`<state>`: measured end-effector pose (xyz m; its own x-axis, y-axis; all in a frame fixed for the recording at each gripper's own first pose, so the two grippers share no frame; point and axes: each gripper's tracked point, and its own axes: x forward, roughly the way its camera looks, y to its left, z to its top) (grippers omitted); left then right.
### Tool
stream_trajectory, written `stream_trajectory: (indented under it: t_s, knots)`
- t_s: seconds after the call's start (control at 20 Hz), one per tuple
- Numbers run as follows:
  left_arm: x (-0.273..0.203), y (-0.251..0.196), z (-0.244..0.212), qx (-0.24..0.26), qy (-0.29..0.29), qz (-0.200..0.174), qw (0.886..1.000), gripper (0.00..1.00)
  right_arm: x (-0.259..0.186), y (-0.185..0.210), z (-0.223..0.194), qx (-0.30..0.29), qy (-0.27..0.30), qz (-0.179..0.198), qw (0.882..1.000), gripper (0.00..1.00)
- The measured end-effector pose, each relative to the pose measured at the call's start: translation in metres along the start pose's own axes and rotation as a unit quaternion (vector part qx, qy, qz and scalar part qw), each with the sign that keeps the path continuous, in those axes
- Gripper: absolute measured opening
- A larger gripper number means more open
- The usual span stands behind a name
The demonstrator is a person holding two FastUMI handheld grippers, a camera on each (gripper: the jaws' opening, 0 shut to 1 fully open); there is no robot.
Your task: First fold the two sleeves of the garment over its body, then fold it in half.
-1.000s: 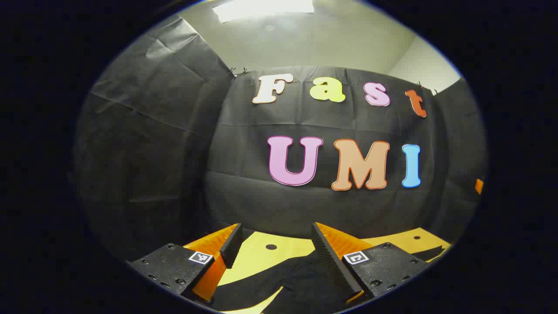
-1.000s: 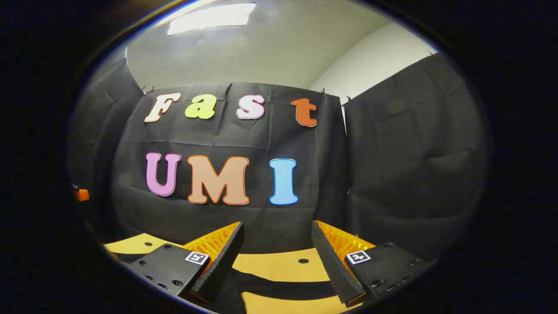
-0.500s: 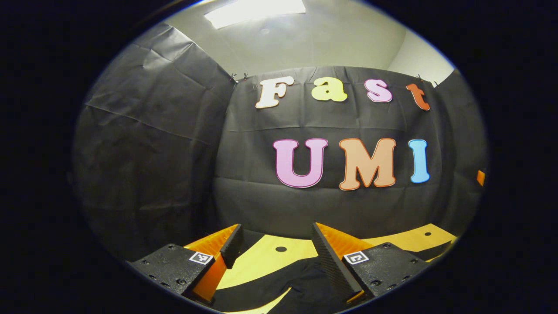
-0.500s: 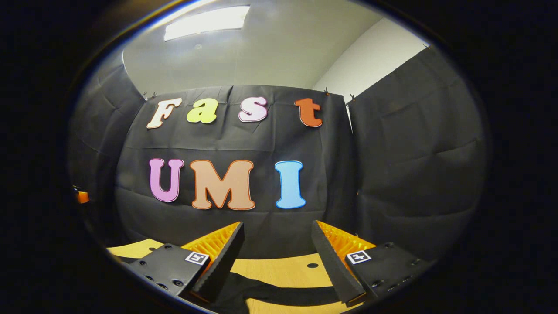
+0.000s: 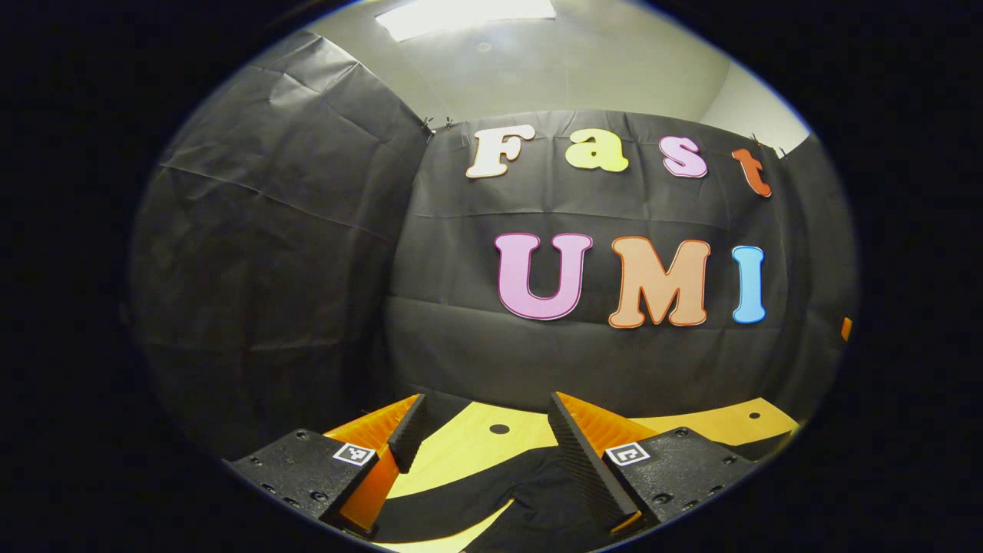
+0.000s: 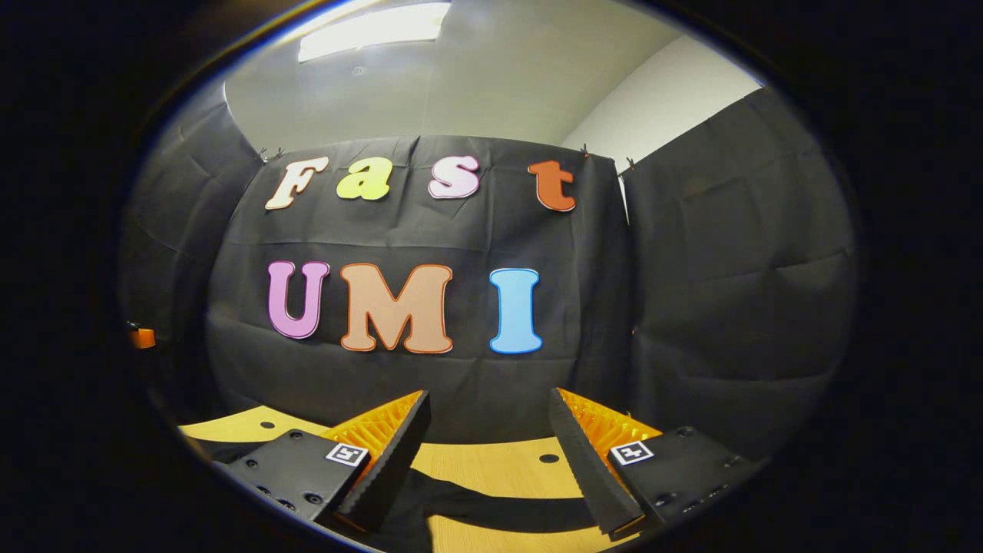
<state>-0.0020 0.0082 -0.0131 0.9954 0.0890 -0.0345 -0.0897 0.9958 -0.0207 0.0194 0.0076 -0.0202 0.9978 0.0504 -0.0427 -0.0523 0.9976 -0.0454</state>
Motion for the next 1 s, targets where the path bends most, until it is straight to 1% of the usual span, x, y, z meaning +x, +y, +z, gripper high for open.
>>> stream_trajectory:
  t_s: [0.05,0.2,0.25,0.3,0.5,0.7,0.9,0.95,1.0]
  knots:
    - [0.000,0.002,0.000,0.002,0.000,0.001,1.000,0.92,0.000,0.002,-0.002,-0.001,0.002,0.001,1.000,1.00]
    - [0.000,0.005,0.000,0.003,0.002,0.003,1.000,0.92,0.001,0.008,-0.003,-0.003,0.006,0.008,1.000,1.00]
    - [0.000,0.007,0.000,0.002,0.002,0.003,1.000,0.92,0.001,0.008,-0.003,-0.006,0.007,0.008,1.000,0.98]
    - [-0.001,0.008,0.000,0.001,0.000,0.004,1.000,0.92,0.001,0.009,-0.004,-0.007,0.009,0.009,1.000,1.00]
    - [-0.003,0.015,-0.003,0.005,0.006,0.010,1.000,0.92,0.000,0.008,-0.010,-0.009,0.021,0.008,1.000,1.00]
    - [-0.003,0.019,-0.004,0.009,0.009,0.013,1.000,0.92,0.000,-0.011,-0.010,-0.033,0.030,-0.009,0.999,0.98]
    - [-0.006,0.020,-0.008,0.002,0.014,0.017,1.000,0.92,0.000,-0.019,-0.005,-0.024,0.026,-0.015,0.999,1.00]
    - [-0.008,0.020,-0.008,0.001,0.014,0.016,1.000,0.92,0.001,-0.023,-0.007,-0.022,0.030,-0.019,0.999,0.98]
    - [-0.008,0.021,-0.008,0.001,0.014,0.015,1.000,0.92,0.001,-0.027,-0.006,-0.022,0.032,-0.023,0.999,1.00]
